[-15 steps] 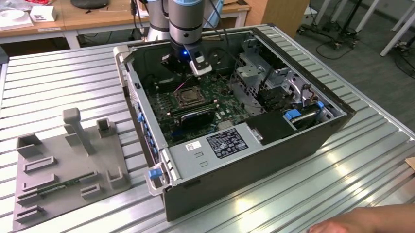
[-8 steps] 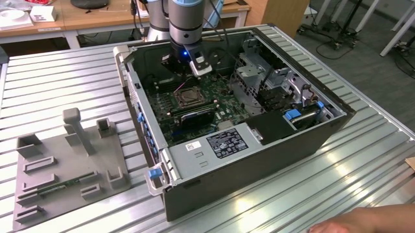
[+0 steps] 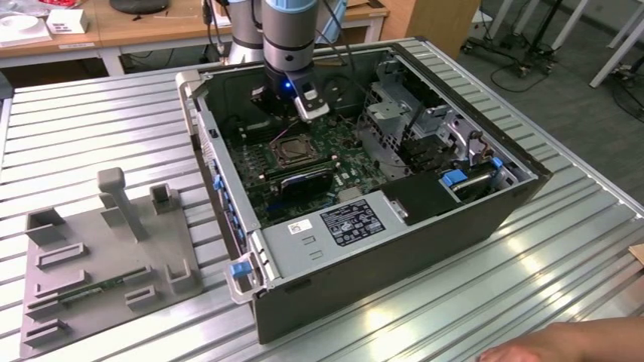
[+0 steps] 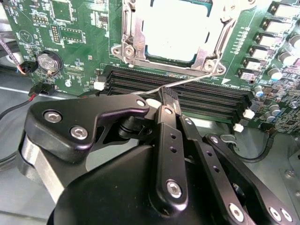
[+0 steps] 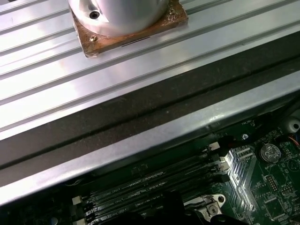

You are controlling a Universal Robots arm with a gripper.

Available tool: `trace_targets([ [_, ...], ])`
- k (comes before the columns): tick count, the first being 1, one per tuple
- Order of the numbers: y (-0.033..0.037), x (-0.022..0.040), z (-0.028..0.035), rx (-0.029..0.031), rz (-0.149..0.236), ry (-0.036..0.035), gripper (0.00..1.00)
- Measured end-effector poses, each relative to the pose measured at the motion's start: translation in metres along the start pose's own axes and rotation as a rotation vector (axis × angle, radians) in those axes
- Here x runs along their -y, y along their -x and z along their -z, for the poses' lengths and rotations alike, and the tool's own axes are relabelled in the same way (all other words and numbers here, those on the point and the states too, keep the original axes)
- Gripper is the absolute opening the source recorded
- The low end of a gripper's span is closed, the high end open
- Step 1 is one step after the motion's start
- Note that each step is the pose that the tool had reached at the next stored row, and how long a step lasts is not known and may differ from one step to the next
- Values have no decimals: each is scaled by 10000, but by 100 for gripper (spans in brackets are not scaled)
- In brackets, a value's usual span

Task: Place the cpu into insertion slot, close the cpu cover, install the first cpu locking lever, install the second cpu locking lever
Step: 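Install the first cpu locking lever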

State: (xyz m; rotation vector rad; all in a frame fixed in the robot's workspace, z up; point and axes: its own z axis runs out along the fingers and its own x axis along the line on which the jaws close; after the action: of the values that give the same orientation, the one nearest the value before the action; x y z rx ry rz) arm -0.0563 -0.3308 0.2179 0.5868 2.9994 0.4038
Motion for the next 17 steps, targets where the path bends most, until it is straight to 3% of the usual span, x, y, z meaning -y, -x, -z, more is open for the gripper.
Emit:
trace_targets([
  [17,59,-12,-64,10,-21,-9,10],
])
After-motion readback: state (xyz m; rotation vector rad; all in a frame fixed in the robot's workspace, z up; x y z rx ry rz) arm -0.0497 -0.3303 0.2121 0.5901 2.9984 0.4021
